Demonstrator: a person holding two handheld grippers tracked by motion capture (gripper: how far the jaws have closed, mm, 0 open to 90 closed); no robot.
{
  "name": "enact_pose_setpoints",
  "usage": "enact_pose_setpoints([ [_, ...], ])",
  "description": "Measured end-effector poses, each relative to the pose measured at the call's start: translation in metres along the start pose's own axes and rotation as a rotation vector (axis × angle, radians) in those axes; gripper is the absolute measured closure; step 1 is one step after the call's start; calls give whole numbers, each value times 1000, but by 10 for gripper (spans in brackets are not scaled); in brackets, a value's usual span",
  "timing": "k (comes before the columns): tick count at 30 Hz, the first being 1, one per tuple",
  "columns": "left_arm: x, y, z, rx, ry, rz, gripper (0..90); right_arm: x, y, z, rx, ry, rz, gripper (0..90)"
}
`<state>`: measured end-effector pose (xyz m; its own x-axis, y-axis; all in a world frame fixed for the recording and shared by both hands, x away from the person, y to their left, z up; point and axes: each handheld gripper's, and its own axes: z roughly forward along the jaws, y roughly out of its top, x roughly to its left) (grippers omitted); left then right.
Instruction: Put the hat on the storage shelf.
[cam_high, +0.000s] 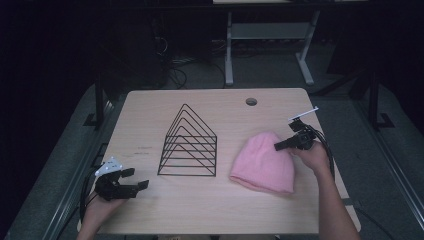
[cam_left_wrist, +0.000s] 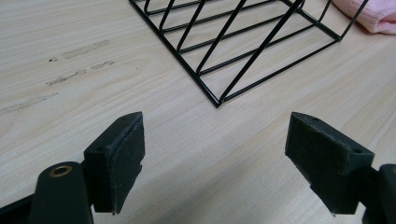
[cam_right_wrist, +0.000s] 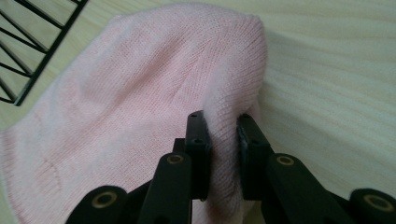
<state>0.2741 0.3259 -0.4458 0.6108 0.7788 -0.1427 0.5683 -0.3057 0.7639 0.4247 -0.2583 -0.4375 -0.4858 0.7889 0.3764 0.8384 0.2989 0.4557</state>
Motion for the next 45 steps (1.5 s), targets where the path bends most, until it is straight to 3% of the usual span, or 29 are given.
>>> enact_pose_setpoints([
  [6,1,-1,0,-1,-4,-11,201,4,4,-13,-34,36,-12,773],
  [17,2,1,-3,-4,-30,-28,204,17,13,-39,-84,56,-59,773],
  [24,-1,7,-4,16,-37,6,220,30,18,-59,-110,63,-108,773],
  [31,0,16,-8,26,-64,15,223,47,26,-78,-134,64,-158,774],
  [37,1,20,-13,32,-76,10,224,62,33,-95,-160,50,-203,775],
  [45,0,37,-26,37,-104,50,224,83,42,-116,-178,29,-272,778],
])
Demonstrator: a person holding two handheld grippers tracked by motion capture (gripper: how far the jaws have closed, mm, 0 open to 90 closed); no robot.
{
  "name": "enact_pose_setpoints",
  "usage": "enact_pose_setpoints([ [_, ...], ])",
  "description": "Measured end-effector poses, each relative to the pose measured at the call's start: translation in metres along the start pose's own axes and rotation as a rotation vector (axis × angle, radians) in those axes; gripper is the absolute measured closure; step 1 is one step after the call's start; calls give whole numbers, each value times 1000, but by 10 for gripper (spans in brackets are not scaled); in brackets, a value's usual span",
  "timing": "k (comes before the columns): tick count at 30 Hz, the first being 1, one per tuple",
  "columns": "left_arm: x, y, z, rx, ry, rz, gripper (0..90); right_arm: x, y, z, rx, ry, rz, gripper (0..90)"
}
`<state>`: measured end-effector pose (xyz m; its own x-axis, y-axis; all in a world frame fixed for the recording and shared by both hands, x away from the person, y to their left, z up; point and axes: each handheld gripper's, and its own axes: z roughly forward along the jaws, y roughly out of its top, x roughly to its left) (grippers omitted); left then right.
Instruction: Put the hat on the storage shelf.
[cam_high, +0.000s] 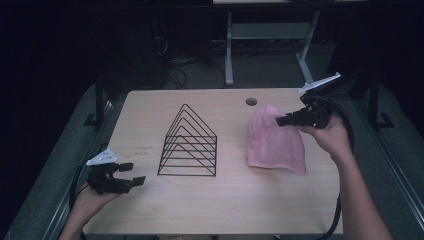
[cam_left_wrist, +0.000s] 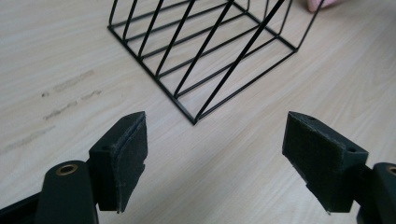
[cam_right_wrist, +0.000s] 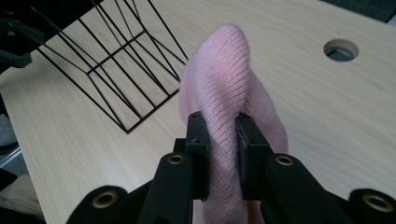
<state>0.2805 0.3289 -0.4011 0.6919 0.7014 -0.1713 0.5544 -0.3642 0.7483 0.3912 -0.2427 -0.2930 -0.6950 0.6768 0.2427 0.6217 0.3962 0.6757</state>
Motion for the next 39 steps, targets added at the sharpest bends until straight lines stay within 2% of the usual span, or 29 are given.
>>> enact_pose_setpoints([
  [2,-1,2,-1,0,-4,1,224,3,3,-3,-4,-2,-8,778],
  [15,-11,47,-19,16,-77,106,223,30,24,-24,-23,0,-108,780],
  [24,-19,75,-32,19,-114,151,224,46,40,-34,-36,9,-159,780],
  [32,-26,104,-39,7,-168,185,225,65,56,-40,-43,37,-205,780],
  [39,-37,131,-38,33,-199,236,227,81,71,-45,-62,65,-263,780],
])
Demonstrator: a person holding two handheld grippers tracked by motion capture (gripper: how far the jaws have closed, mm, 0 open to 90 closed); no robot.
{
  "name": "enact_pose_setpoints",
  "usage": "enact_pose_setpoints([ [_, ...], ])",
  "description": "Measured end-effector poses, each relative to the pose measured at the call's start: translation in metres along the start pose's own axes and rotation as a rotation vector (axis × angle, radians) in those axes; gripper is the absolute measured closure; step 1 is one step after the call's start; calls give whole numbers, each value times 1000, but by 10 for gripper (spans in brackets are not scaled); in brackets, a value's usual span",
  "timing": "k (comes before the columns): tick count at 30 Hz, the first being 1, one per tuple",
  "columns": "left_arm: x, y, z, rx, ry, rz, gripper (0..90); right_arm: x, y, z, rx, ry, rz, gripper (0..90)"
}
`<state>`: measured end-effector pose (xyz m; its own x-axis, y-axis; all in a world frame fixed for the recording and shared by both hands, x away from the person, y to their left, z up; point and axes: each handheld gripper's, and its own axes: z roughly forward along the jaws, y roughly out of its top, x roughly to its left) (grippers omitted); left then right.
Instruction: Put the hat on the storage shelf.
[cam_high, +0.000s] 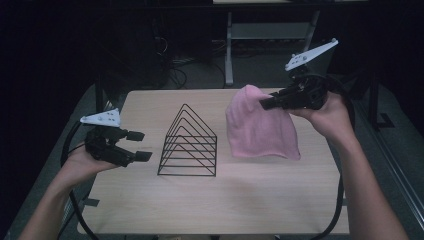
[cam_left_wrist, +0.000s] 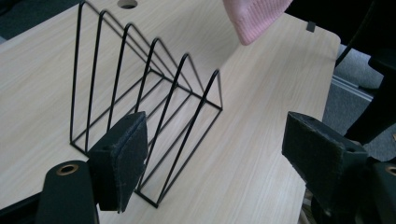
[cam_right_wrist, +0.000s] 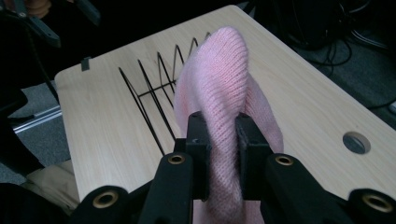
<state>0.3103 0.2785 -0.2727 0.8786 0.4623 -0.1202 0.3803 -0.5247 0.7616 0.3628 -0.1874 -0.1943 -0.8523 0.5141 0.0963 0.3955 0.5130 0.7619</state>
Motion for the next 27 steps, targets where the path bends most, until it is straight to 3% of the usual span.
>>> enact_pose_setpoints([
  [10,-4,27,9,15,-39,35,229,17,28,-1,-26,36,-74,780],
  [27,-7,38,23,31,-72,50,231,44,82,9,-61,90,-168,781],
])
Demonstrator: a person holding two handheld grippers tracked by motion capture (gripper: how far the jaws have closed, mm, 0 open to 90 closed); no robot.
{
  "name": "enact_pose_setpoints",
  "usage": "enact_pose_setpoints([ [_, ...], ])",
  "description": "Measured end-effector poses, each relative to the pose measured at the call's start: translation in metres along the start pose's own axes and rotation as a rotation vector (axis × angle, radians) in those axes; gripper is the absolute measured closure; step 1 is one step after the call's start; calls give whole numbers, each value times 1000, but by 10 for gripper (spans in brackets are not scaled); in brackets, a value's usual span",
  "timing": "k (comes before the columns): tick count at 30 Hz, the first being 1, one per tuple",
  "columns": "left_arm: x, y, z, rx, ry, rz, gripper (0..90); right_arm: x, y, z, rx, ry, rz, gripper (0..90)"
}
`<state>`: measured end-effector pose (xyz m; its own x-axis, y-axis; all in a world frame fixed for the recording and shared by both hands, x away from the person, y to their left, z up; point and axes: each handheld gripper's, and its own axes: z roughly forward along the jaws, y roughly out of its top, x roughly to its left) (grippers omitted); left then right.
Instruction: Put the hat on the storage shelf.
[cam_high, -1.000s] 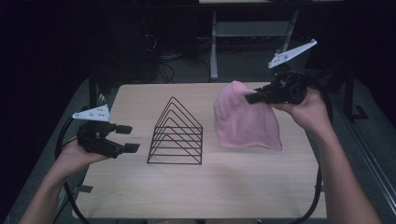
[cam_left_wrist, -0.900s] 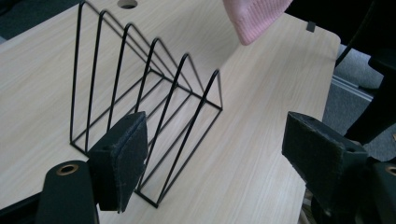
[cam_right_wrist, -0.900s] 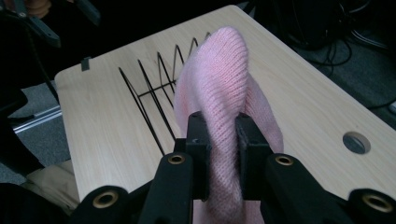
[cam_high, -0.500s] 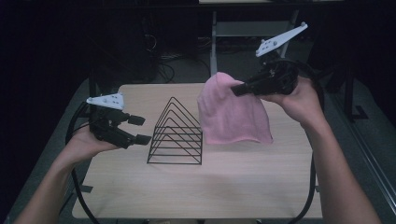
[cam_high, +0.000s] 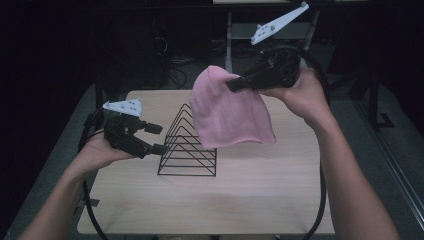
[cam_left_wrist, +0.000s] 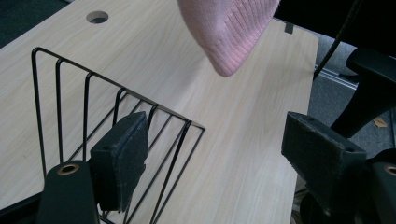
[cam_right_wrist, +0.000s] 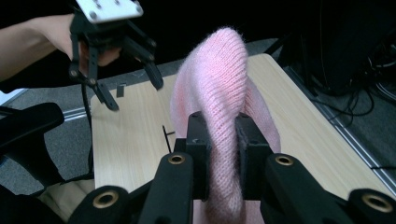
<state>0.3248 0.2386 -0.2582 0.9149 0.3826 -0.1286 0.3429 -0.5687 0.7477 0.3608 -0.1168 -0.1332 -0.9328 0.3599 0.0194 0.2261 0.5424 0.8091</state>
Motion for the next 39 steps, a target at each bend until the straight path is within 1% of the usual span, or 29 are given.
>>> enact_pose_setpoints([
  [8,3,1,3,-4,-7,-5,238,7,23,15,0,29,-29,781],
  [14,9,-1,4,-24,-21,-24,265,10,37,28,-4,54,-57,781],
  [19,15,-4,8,-23,-43,-54,368,12,48,37,-16,75,-77,782],
  [21,19,-5,9,-12,-45,-59,410,11,52,40,-19,81,-86,783],
  [24,24,-8,12,-19,-62,-75,489,12,57,45,-33,89,-85,783],
  [26,26,-9,13,-13,-61,-64,532,12,60,48,-36,95,-93,783],
  [27,26,-9,13,-15,-67,-68,569,12,61,50,-37,97,-98,783],
  [31,27,-10,12,-31,-71,-64,734,13,63,56,-39,105,-97,784],
  [33,28,-11,10,-42,-57,-69,801,13,64,58,-45,108,-91,784],
  [34,28,-11,9,-46,-46,-71,817,13,64,59,-48,108,-93,784],
  [35,29,-12,8,-45,-31,-68,824,13,64,60,-50,106,-92,784],
  [39,31,-16,3,-42,11,-74,833,9,63,64,-61,108,-82,784],
])
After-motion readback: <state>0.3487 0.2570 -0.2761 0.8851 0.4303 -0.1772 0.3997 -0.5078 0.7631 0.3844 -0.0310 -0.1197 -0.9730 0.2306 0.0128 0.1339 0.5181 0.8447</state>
